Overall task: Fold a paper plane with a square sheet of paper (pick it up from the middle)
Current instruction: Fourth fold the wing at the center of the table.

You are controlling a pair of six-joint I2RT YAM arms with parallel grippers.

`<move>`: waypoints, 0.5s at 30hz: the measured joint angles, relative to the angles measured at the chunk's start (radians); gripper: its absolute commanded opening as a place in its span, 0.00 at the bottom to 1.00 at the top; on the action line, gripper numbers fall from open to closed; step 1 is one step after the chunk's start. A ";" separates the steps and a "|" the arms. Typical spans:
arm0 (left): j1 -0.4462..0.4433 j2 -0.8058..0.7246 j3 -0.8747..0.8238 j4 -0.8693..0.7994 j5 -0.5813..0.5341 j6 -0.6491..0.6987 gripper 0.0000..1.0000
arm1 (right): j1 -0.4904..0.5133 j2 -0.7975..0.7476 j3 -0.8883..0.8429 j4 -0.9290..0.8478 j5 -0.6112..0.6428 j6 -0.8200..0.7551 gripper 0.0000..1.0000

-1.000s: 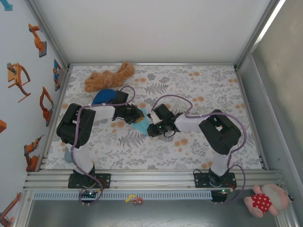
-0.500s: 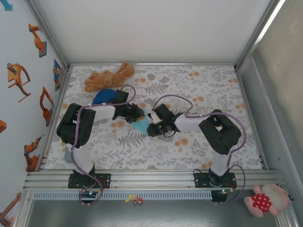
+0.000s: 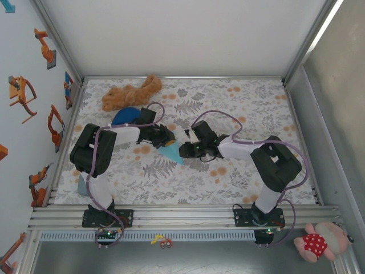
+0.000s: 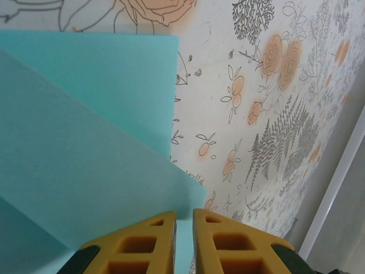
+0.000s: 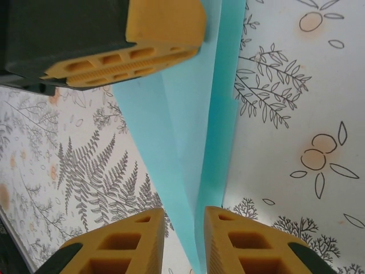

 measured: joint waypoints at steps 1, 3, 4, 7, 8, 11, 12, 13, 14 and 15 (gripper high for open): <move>0.000 0.000 0.000 0.000 0.000 0.002 0.17 | -0.001 0.000 -0.001 0.011 -0.005 0.010 0.20; 0.000 0.002 0.002 -0.001 0.001 0.003 0.17 | -0.003 0.002 -0.001 0.032 -0.021 0.020 0.18; 0.000 0.003 0.005 -0.002 0.002 0.005 0.17 | -0.003 0.006 0.000 0.044 -0.032 0.024 0.17; 0.000 0.012 0.016 -0.003 0.002 0.007 0.17 | -0.003 0.032 0.001 0.080 -0.068 0.036 0.15; 0.000 0.013 0.016 -0.004 0.002 0.009 0.17 | -0.003 0.044 0.003 0.086 -0.077 0.040 0.14; 0.000 0.015 0.017 -0.005 0.003 0.012 0.17 | -0.003 0.078 0.013 0.095 -0.099 0.046 0.13; 0.000 0.016 0.018 -0.006 0.003 0.013 0.16 | -0.003 0.088 0.016 0.099 -0.105 0.048 0.13; 0.000 0.018 0.019 -0.008 0.003 0.013 0.17 | -0.003 0.095 0.018 0.100 -0.108 0.049 0.13; 0.000 0.021 0.021 -0.008 0.003 0.013 0.17 | -0.003 0.101 0.019 0.101 -0.111 0.051 0.13; 0.000 0.024 0.023 -0.008 0.003 0.013 0.16 | -0.003 0.105 0.019 0.101 -0.114 0.051 0.13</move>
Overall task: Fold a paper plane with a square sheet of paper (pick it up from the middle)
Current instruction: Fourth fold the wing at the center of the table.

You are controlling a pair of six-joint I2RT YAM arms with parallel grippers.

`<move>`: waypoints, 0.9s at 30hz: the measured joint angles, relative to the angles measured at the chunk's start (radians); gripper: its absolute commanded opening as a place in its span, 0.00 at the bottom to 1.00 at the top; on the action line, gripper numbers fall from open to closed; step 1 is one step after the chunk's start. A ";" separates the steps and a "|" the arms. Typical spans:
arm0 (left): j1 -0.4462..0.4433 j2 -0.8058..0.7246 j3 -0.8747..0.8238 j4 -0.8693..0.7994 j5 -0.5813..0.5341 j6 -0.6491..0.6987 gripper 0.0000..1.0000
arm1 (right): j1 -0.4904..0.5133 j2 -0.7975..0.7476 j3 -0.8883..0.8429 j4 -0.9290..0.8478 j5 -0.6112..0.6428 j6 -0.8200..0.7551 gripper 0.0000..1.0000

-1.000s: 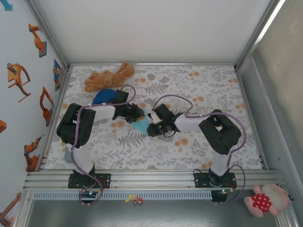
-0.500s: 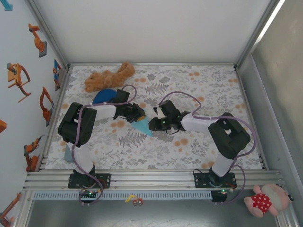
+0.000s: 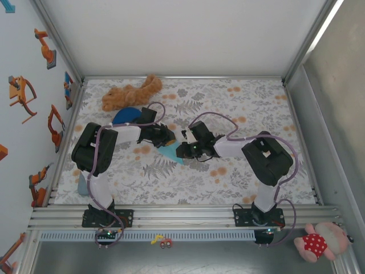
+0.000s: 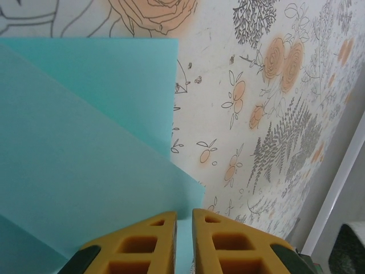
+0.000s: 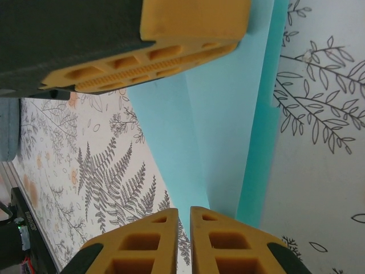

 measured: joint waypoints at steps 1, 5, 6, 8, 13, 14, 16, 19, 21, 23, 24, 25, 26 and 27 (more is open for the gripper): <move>0.000 0.002 0.002 -0.001 0.000 0.000 0.17 | 0.000 0.002 0.001 0.000 -0.001 0.002 0.13; 0.000 0.007 0.005 -0.003 0.001 0.003 0.17 | 0.000 0.004 0.005 0.005 -0.002 0.006 0.13; 0.000 0.008 0.005 -0.003 0.001 0.004 0.17 | 0.000 0.005 0.005 0.005 -0.001 0.006 0.13; -0.001 0.009 0.006 -0.003 0.001 0.004 0.17 | 0.000 0.007 0.005 0.005 0.001 0.006 0.13; -0.001 0.016 0.011 -0.007 0.008 0.008 0.17 | 0.000 0.014 0.005 0.005 0.001 0.006 0.12; -0.001 0.017 0.011 -0.007 0.010 0.008 0.17 | 0.000 0.015 0.005 0.005 0.001 0.006 0.13; -0.001 0.018 0.011 -0.008 0.012 0.008 0.17 | 0.000 0.017 0.005 0.005 0.002 0.006 0.13; -0.001 0.018 0.012 -0.008 0.015 0.008 0.17 | 0.000 0.020 0.005 0.005 0.002 0.006 0.12; -0.001 0.019 0.012 -0.008 0.016 0.008 0.17 | 0.000 0.023 0.005 0.004 0.005 0.006 0.12; -0.001 0.021 0.013 -0.010 0.019 0.010 0.17 | 0.000 0.025 0.005 0.004 0.005 0.006 0.12; -0.001 0.023 0.013 -0.010 0.019 0.011 0.17 | 0.000 0.026 0.005 0.004 0.006 0.006 0.12; -0.001 0.023 0.013 -0.011 0.019 0.011 0.17 | 0.000 0.027 0.005 0.004 0.008 0.006 0.12; -0.001 0.024 0.013 -0.011 0.019 0.011 0.17 | 0.000 0.027 0.005 0.004 0.009 0.006 0.12; -0.001 0.026 0.015 -0.013 0.019 0.011 0.17 | 0.000 0.028 0.005 0.004 0.009 0.006 0.12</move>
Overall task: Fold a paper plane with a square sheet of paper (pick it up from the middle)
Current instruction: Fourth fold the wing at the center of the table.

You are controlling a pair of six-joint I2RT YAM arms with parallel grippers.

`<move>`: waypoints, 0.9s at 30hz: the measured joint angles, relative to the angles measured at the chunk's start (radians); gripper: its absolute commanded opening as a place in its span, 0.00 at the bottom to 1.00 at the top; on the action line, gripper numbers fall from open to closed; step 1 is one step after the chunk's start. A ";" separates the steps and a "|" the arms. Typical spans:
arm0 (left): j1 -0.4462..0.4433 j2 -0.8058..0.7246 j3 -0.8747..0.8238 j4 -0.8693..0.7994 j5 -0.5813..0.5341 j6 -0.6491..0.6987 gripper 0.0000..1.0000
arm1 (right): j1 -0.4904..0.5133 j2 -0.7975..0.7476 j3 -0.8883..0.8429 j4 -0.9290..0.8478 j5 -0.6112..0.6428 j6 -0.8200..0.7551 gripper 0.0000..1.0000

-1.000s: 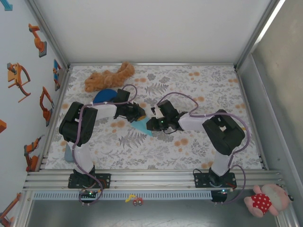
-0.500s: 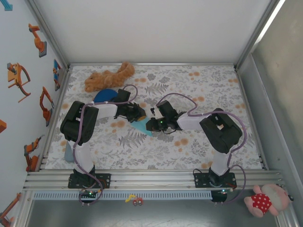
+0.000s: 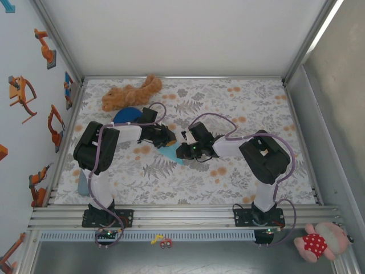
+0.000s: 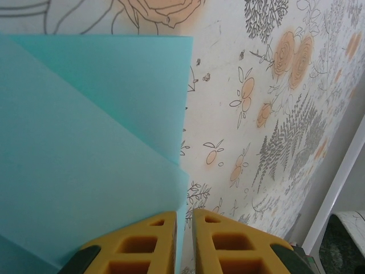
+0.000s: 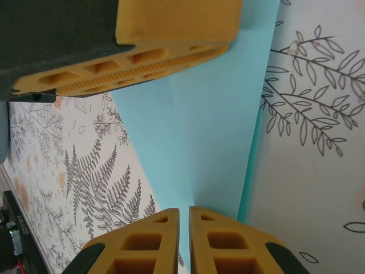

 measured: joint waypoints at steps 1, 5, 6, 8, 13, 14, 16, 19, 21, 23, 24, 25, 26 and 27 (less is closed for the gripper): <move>0.000 0.002 0.002 -0.002 0.000 0.000 0.17 | 0.000 0.000 0.000 0.000 0.001 0.000 0.12; 0.000 0.009 0.006 -0.002 0.002 0.000 0.17 | 0.000 0.003 0.000 -0.006 0.007 0.000 0.12; 0.000 0.010 0.006 -0.002 0.002 0.000 0.17 | 0.000 0.004 0.000 -0.006 0.008 0.000 0.12; 0.000 0.013 0.006 -0.002 0.003 0.000 0.17 | 0.000 0.006 0.000 -0.007 0.010 0.000 0.12; 0.000 0.017 0.006 -0.004 0.003 0.001 0.17 | 0.000 0.014 0.000 -0.007 0.011 0.000 0.12; 0.000 0.018 0.006 -0.006 0.003 0.001 0.17 | 0.000 0.017 0.000 -0.007 0.011 0.000 0.12; 0.000 0.019 0.006 -0.008 0.003 0.001 0.17 | 0.000 0.019 0.000 -0.007 0.011 0.000 0.12; -0.001 0.025 0.008 -0.009 0.006 0.004 0.16 | 0.000 0.018 0.000 -0.007 0.011 0.000 0.12; -0.001 0.026 0.009 -0.009 0.007 0.005 0.16 | -0.001 0.010 0.000 -0.008 0.014 0.001 0.13; -0.001 0.026 0.009 -0.009 0.007 0.005 0.16 | -0.006 -0.015 -0.008 -0.006 0.019 0.006 0.14; -0.001 0.026 0.009 -0.010 0.006 0.007 0.16 | -0.011 -0.031 -0.014 -0.003 0.020 0.009 0.15; -0.001 0.026 0.009 -0.010 0.006 0.008 0.16 | -0.017 -0.051 -0.024 0.005 0.025 0.015 0.16; -0.001 0.026 0.009 -0.010 0.007 0.008 0.16 | -0.023 -0.069 -0.033 0.012 0.032 0.021 0.16; -0.001 0.026 0.009 -0.010 0.006 0.008 0.16 | -0.027 -0.082 -0.038 0.015 0.039 0.023 0.16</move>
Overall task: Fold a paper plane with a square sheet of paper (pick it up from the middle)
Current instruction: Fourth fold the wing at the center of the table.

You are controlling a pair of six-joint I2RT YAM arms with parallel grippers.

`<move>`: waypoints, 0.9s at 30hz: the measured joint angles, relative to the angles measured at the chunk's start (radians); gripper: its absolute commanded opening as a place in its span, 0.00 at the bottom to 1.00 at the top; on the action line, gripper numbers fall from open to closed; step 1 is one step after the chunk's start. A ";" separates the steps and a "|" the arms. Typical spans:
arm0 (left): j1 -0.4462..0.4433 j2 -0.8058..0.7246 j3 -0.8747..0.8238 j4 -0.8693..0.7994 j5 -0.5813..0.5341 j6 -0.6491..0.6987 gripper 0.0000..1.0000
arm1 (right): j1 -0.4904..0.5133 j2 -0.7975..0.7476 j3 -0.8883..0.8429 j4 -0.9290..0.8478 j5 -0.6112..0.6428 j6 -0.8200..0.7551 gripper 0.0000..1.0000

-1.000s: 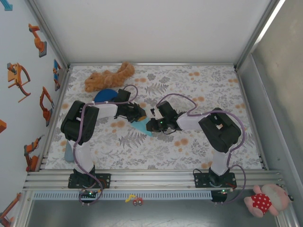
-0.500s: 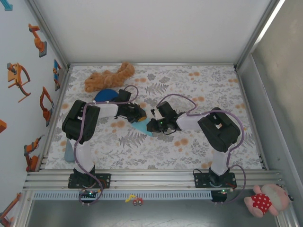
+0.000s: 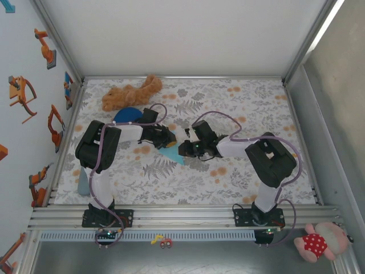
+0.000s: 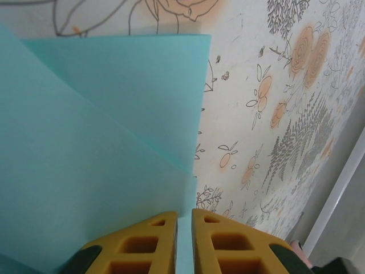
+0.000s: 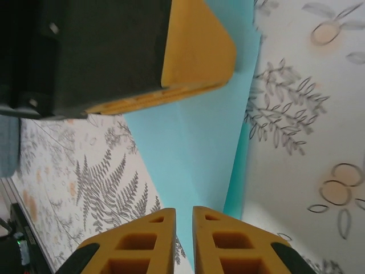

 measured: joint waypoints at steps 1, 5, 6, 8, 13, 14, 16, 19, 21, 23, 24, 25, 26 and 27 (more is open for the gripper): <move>0.000 0.000 0.000 0.000 0.000 0.000 0.16 | -0.006 -0.015 -0.006 0.004 0.011 0.005 0.17; -0.001 0.000 0.000 0.000 0.000 0.003 0.16 | -0.021 -0.033 -0.023 0.015 0.052 0.021 0.19; 0.000 0.000 0.000 0.000 0.000 0.003 0.15 | -0.022 -0.032 -0.026 0.014 0.060 0.024 0.20; 0.000 0.000 0.000 -0.001 0.000 0.004 0.15 | -0.023 -0.032 -0.029 0.008 0.072 0.031 0.21; -0.001 0.000 0.000 -0.003 -0.004 0.004 0.13 | -0.023 -0.023 -0.028 0.004 0.064 0.034 0.22; -0.001 0.000 0.000 -0.003 -0.004 0.004 0.13 | -0.023 -0.016 -0.027 0.004 0.057 0.034 0.22; -0.001 0.000 0.000 -0.003 -0.004 0.005 0.13 | -0.023 -0.002 -0.027 0.003 0.046 0.034 0.22; -0.001 0.000 0.000 -0.004 -0.004 0.005 0.13 | -0.023 0.021 -0.021 0.000 0.022 0.034 0.22; -0.001 -0.001 0.000 -0.005 -0.005 0.005 0.13 | -0.023 0.034 -0.016 0.000 0.004 0.034 0.22; -0.001 -0.003 0.000 -0.007 -0.005 0.006 0.12 | -0.023 0.045 -0.009 0.000 -0.012 0.034 0.22; -0.001 -0.004 0.000 -0.008 -0.006 0.006 0.12 | -0.023 0.049 -0.007 0.001 -0.020 0.034 0.22; -0.001 -0.004 0.000 -0.008 -0.006 0.006 0.12 | -0.023 0.051 -0.006 0.002 -0.026 0.034 0.22; -0.001 -0.004 0.000 -0.008 -0.006 0.006 0.12 | -0.023 0.052 -0.006 0.002 -0.030 0.034 0.22; -0.001 -0.004 0.000 -0.008 -0.007 0.006 0.12 | -0.023 0.054 -0.006 0.001 -0.037 0.034 0.22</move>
